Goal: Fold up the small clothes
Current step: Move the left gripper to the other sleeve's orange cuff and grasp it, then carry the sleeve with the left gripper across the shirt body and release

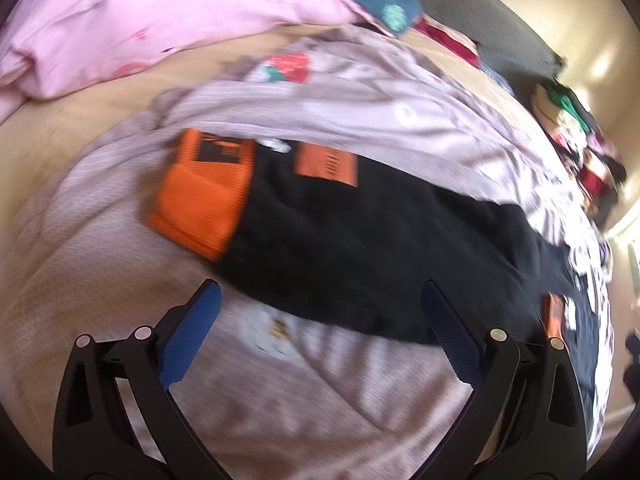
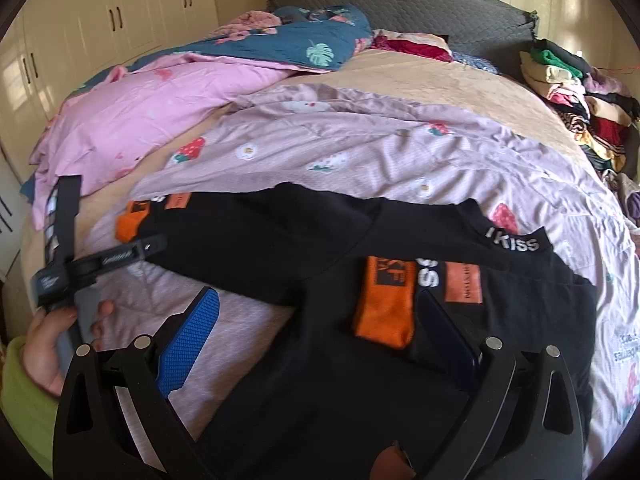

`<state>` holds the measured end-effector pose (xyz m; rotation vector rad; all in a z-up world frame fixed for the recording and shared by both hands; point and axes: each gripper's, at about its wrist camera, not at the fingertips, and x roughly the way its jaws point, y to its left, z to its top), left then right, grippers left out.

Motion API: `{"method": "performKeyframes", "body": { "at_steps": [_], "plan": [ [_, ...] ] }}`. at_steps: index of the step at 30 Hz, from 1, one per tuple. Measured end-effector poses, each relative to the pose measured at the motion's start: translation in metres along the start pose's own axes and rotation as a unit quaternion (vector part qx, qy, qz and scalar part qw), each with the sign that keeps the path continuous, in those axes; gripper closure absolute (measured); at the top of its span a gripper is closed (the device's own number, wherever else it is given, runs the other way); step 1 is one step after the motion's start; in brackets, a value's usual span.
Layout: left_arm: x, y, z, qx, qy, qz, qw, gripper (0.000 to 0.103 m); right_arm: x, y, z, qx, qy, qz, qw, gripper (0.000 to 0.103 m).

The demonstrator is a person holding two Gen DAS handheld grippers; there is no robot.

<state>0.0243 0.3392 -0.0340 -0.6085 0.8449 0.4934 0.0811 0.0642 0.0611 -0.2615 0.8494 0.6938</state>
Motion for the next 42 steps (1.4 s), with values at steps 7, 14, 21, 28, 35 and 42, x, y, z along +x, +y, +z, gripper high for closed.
{"method": "performKeyframes", "body": {
  "at_steps": [7, 14, 21, 28, 35, 42],
  "plan": [
    [0.010, 0.031, 0.016, -0.069, -0.023, 0.008, 0.9973, 0.009, 0.003, -0.009, -0.011, 0.018, 0.004, -0.013, 1.000, 0.004],
    [0.009, 0.050, 0.025, -0.106, -0.068, 0.000, 0.9920, 0.078, 0.000, -0.035, -0.025, 0.063, 0.003, -0.016, 0.998, 0.004],
    [-0.023, 0.030, 0.032, -0.079, -0.108, -0.048, 0.9899, 0.096, -0.011, -0.059, -0.040, 0.106, -0.001, -0.011, 0.994, 0.004],
    [-0.058, -0.009, 0.043, -0.047, -0.144, -0.097, 0.9837, 0.096, -0.027, -0.087, -0.055, 0.153, -0.011, -0.013, 0.988, 0.004],
    [-0.086, -0.058, 0.047, -0.012, -0.167, -0.151, 0.9742, 0.096, -0.047, -0.114, -0.069, 0.197, -0.027, -0.020, 0.980, 0.004],
    [-0.100, -0.114, 0.044, 0.025, -0.172, -0.203, 0.9636, 0.096, -0.063, -0.142, -0.084, 0.237, -0.042, -0.023, 0.970, 0.004]
  ]
}}
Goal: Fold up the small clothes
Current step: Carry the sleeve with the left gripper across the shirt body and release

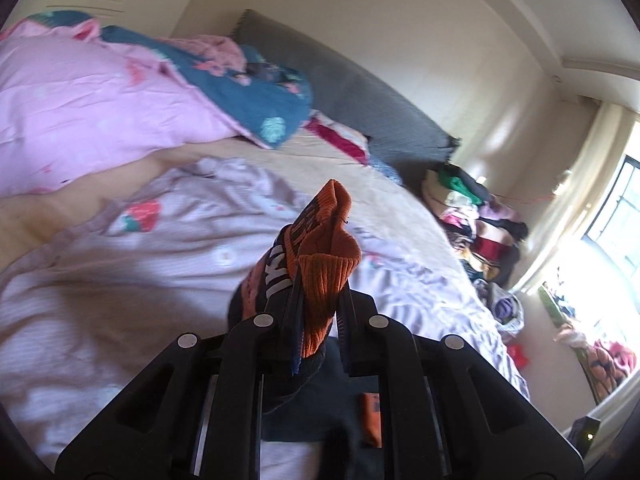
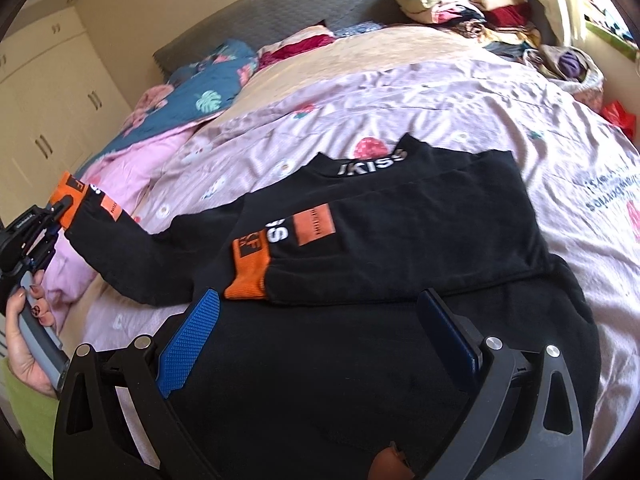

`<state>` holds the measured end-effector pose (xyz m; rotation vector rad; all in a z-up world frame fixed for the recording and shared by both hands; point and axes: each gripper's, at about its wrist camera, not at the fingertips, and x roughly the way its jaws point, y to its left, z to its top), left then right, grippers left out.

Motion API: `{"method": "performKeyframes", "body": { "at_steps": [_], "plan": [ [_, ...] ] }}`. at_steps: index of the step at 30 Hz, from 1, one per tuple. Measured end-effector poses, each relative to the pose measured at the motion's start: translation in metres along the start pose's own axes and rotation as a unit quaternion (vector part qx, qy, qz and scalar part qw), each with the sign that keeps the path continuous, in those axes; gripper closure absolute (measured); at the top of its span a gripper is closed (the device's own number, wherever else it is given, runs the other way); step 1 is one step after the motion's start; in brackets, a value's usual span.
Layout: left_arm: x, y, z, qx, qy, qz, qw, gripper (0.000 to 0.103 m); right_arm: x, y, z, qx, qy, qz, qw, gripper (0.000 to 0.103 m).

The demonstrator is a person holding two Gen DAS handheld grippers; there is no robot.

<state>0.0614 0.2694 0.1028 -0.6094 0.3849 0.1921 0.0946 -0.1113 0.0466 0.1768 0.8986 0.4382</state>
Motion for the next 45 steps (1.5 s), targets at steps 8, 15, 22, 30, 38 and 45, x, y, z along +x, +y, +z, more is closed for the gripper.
{"method": "performKeyframes", "body": {
  "at_steps": [8, 15, 22, 30, 38, 45],
  "plan": [
    [0.015, -0.053, -0.013, 0.021, 0.012, -0.044, 0.9988, 0.096, -0.017, -0.033, -0.001, 0.033, -0.011, -0.006, 0.999, 0.004],
    [0.025, -0.094, -0.030, 0.041, 0.031, -0.076, 0.9958, 0.096, -0.029, -0.058, -0.003, 0.056, -0.022, -0.005, 0.998, 0.004],
    [0.042, -0.136, -0.062, 0.057, 0.073, -0.114, 0.9891, 0.096, -0.040, -0.084, -0.006, 0.080, -0.028, -0.010, 0.996, 0.004],
    [0.067, -0.167, -0.105, 0.072, 0.134, -0.143, 0.9780, 0.096, -0.057, -0.117, -0.012, 0.113, -0.042, -0.015, 0.993, 0.004],
    [0.083, -0.192, -0.151, 0.103, 0.190, -0.158, 0.9636, 0.096, -0.065, -0.143, -0.018, 0.145, -0.047, -0.026, 0.988, 0.004],
    [0.098, -0.205, -0.189, 0.125, 0.247, -0.172, 0.9456, 0.096, -0.066, -0.157, -0.022, 0.173, -0.045, -0.037, 0.983, 0.004]
  ]
}}
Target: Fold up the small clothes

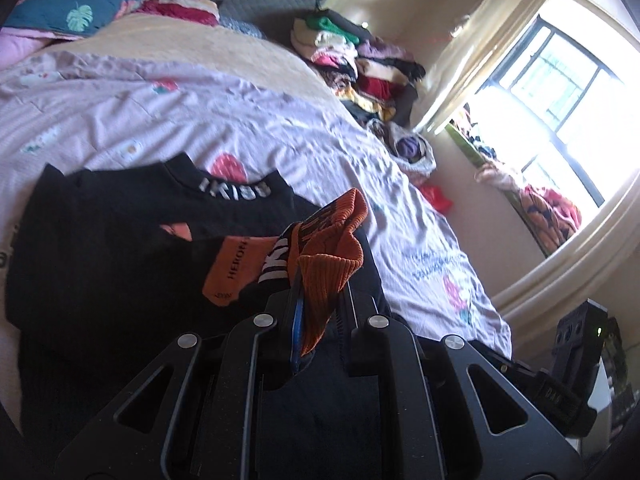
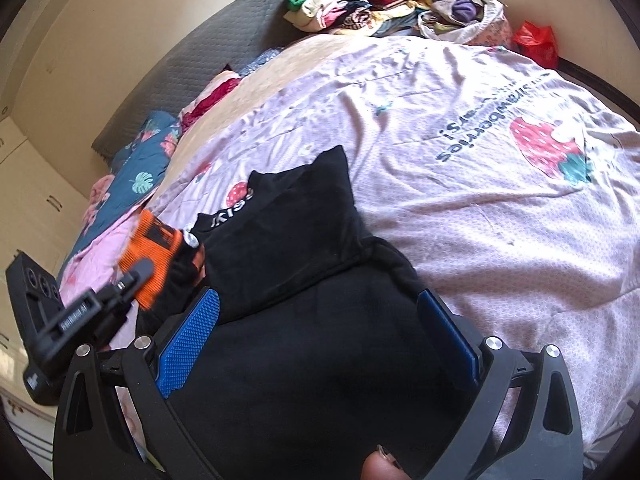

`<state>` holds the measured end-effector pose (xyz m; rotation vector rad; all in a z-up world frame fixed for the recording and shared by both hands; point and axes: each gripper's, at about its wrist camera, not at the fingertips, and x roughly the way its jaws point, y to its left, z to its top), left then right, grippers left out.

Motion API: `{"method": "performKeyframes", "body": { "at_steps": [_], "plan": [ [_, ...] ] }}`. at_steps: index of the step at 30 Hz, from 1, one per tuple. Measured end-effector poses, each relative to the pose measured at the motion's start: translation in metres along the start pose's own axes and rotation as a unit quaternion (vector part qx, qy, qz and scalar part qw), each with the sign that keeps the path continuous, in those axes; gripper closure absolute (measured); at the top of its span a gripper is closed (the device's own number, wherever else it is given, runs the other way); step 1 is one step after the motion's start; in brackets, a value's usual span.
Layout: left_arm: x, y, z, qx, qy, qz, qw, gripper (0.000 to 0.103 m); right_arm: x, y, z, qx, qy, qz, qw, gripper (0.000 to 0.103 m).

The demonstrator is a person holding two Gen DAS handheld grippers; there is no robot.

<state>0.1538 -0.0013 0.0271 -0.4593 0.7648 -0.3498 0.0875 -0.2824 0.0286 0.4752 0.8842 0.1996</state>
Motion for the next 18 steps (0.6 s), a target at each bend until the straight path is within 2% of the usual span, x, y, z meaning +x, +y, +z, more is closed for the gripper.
{"method": "performKeyframes", "body": {
  "at_steps": [4, 10, 14, 16, 18],
  "plan": [
    [0.018, 0.000, -0.013, 0.000, 0.033, -0.010, 0.9994, 0.094, 0.003, -0.007, 0.000, 0.017, 0.004, -0.010, 1.000, 0.004],
    [0.040, 0.001, -0.028, -0.006, 0.082, -0.037, 0.9960, 0.080, 0.007, -0.015, -0.001, 0.041, 0.008, -0.025, 0.999, 0.004],
    [0.047, -0.005, -0.036, 0.012, 0.108, -0.057, 0.9924, 0.050, 0.011, -0.016, -0.001, 0.042, 0.014, -0.034, 0.998, 0.004],
    [0.045, -0.007, -0.035, 0.021, 0.110, -0.063, 0.9918, 0.044, 0.014, -0.015, -0.002, 0.041, 0.018, -0.038, 0.998, 0.004],
    [0.037, -0.002, -0.029, 0.022, 0.101, -0.053, 0.9932, 0.037, 0.018, -0.013, -0.003, 0.038, 0.025, -0.033, 0.998, 0.004]
  ]
}}
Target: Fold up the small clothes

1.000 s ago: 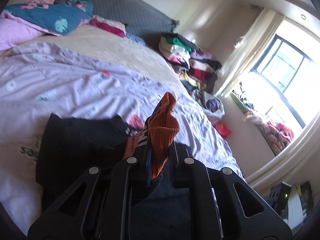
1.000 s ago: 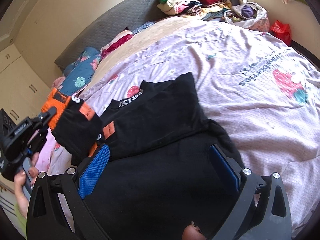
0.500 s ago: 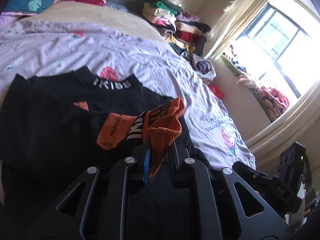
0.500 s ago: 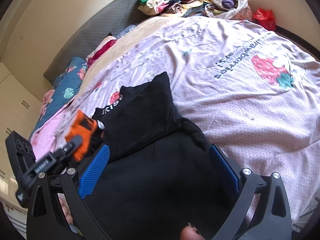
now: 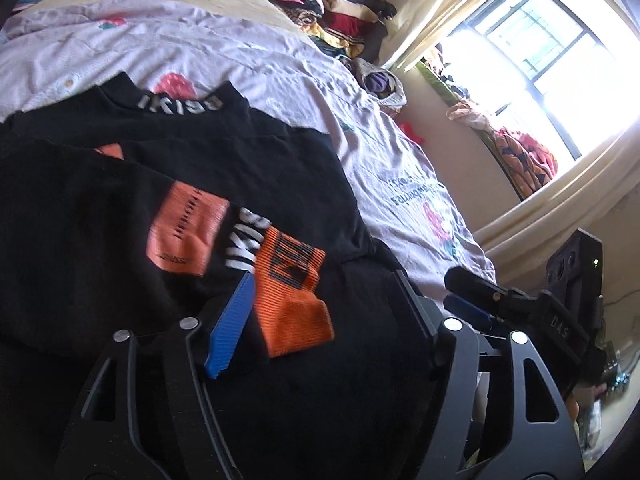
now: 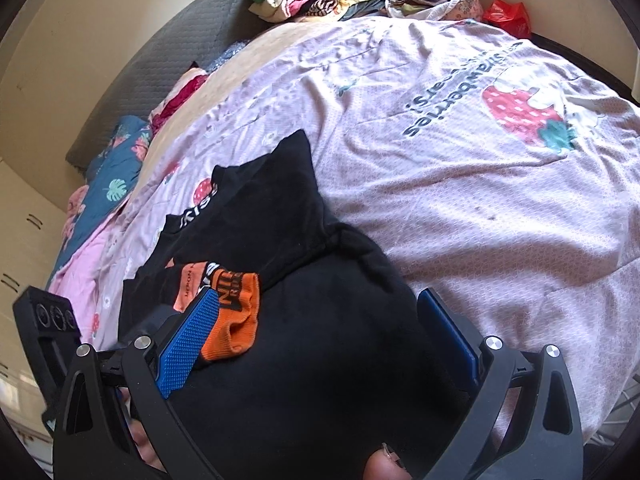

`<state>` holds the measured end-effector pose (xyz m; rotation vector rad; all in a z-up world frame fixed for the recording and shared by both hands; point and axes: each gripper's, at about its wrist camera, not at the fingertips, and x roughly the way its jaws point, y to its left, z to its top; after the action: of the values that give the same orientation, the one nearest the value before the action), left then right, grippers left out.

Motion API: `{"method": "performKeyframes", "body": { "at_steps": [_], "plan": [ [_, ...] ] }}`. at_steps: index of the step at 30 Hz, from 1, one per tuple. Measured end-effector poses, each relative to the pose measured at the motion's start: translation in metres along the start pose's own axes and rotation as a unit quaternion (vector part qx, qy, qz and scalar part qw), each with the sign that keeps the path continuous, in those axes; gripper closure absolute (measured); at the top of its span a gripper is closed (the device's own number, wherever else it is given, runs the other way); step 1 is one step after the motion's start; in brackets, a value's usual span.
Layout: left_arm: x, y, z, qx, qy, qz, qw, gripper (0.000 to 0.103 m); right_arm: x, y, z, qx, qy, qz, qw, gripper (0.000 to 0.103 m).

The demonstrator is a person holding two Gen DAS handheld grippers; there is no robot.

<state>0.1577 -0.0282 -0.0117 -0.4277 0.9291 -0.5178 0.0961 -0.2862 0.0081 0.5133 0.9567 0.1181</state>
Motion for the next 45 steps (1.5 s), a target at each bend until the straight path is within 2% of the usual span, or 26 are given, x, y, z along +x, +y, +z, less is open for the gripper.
{"method": "performKeyframes", "body": {
  "at_steps": [3, 6, 9, 11, 13, 14, 16, 17, 19, 20, 21, 22, 26, 29, 32, 36, 40, 45],
  "plan": [
    [-0.020, 0.013, 0.011, -0.011, -0.023, 0.015, 0.9996, 0.027, 0.007, 0.009, -0.003, -0.017, 0.010, 0.009, 1.000, 0.004],
    [-0.047, 0.033, 0.021, -0.014, -0.057, 0.069, 0.9959, 0.015, 0.019, 0.025, -0.007, -0.041, 0.026, 0.026, 0.998, 0.004],
    [-0.073, 0.058, 0.028, -0.030, -0.085, 0.126, 0.9879, 0.014, 0.037, 0.043, -0.010, -0.062, 0.045, 0.043, 0.996, 0.005],
    [-0.091, 0.076, 0.031, -0.049, -0.101, 0.147, 0.9827, 0.014, 0.046, 0.053, -0.011, -0.070, 0.056, 0.047, 0.995, 0.006],
    [-0.110, 0.097, 0.030, -0.071, -0.118, 0.168, 0.9762, 0.014, 0.060, 0.063, -0.012, -0.079, 0.066, 0.046, 0.994, 0.020],
    [-0.119, 0.105, 0.030, -0.080, -0.125, 0.176, 0.9730, 0.014, 0.067, 0.066, -0.013, -0.081, 0.073, 0.045, 0.993, 0.023],
    [-0.135, 0.122, 0.029, -0.101, -0.138, 0.188, 0.9673, 0.014, 0.082, 0.070, -0.016, -0.083, 0.089, 0.041, 0.992, 0.037],
    [-0.141, 0.129, 0.028, -0.110, -0.143, 0.191, 0.9649, 0.014, 0.089, 0.073, -0.018, -0.084, 0.094, 0.037, 0.991, 0.041],
    [-0.152, 0.141, 0.026, -0.123, -0.151, 0.199, 0.9604, 0.014, 0.094, 0.078, -0.020, -0.093, 0.090, 0.027, 0.991, 0.063],
    [-0.156, 0.147, 0.025, -0.128, -0.153, 0.203, 0.9585, 0.014, 0.096, 0.081, -0.021, -0.100, 0.089, 0.025, 0.991, 0.068],
    [-0.160, 0.152, 0.024, -0.133, -0.156, 0.206, 0.9569, 0.014, 0.095, 0.085, -0.023, -0.108, 0.088, 0.031, 0.990, 0.082],
    [-0.164, 0.157, 0.021, -0.138, -0.157, 0.208, 0.9556, 0.014, 0.093, 0.088, -0.024, -0.115, 0.087, 0.037, 0.989, 0.091],
    [-0.169, 0.172, 0.018, -0.154, -0.160, 0.213, 0.9516, 0.014, 0.066, 0.112, -0.019, -0.180, 0.039, 0.048, 0.982, 0.093],
    [-0.166, 0.178, 0.016, -0.164, -0.158, 0.211, 0.9505, 0.014, 0.041, 0.137, -0.004, -0.235, 0.004, 0.062, 0.970, 0.093],
    [-0.160, 0.178, 0.016, -0.167, -0.154, 0.203, 0.9523, 0.014, 0.018, 0.162, 0.017, -0.285, -0.029, 0.070, 0.956, 0.093],
    [-0.151, 0.173, 0.016, -0.160, -0.148, 0.196, 0.9559, 0.014, -0.003, 0.175, 0.036, -0.315, -0.060, 0.070, 0.945, 0.093],
    [-0.135, 0.171, 0.017, -0.157, -0.132, 0.190, 0.9600, 0.014, 0.004, 0.161, 0.042, -0.320, -0.065, 0.040, 0.944, 0.093],
    [-0.111, 0.177, 0.020, -0.163, -0.111, 0.182, 0.9634, 0.014, 0.029, 0.134, 0.040, -0.288, -0.042, 0.018, 0.957, 0.093]
  ]
}}
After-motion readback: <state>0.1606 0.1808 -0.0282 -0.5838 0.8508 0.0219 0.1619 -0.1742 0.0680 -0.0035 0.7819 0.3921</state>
